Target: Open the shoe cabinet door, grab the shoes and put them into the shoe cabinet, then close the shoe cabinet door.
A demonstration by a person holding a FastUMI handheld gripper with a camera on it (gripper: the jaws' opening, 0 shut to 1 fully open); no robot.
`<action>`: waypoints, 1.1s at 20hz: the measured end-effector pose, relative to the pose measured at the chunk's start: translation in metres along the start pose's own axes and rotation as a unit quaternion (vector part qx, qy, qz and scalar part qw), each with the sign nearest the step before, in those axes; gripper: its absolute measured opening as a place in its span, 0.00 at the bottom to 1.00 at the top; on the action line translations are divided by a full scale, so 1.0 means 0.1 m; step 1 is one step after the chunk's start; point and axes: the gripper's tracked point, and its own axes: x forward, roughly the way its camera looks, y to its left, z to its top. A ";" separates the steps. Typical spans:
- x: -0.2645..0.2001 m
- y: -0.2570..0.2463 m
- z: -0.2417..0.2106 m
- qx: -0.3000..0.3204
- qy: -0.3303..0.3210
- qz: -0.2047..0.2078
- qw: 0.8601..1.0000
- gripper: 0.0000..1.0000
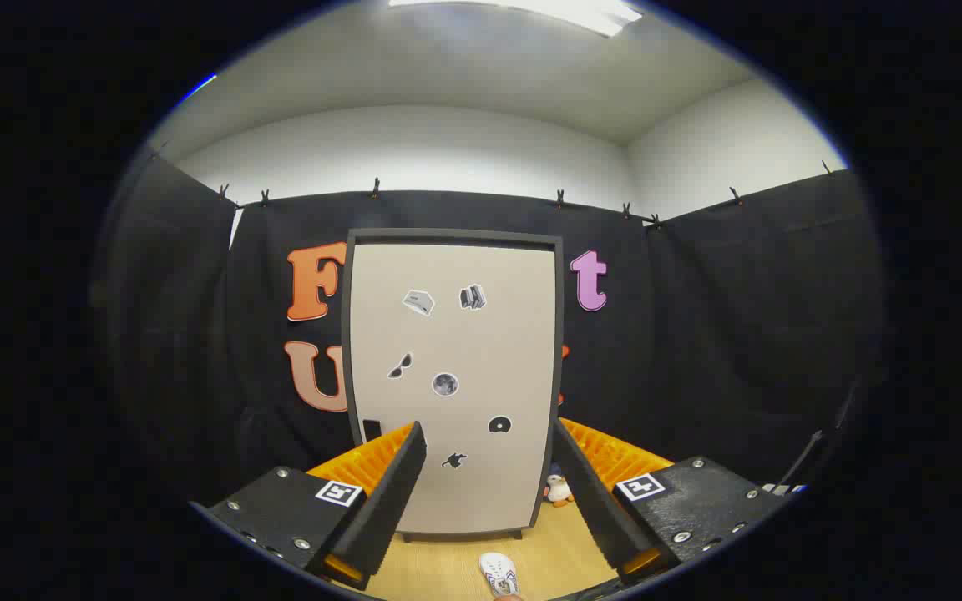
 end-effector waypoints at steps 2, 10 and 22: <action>0.00 0.01 0.00 0.000 -0.001 0.000 1.000 0.95; 0.04 0.09 -0.08 -0.008 0.011 0.010 1.000 0.95; 0.20 0.20 -0.30 -0.016 0.028 0.015 0.999 0.95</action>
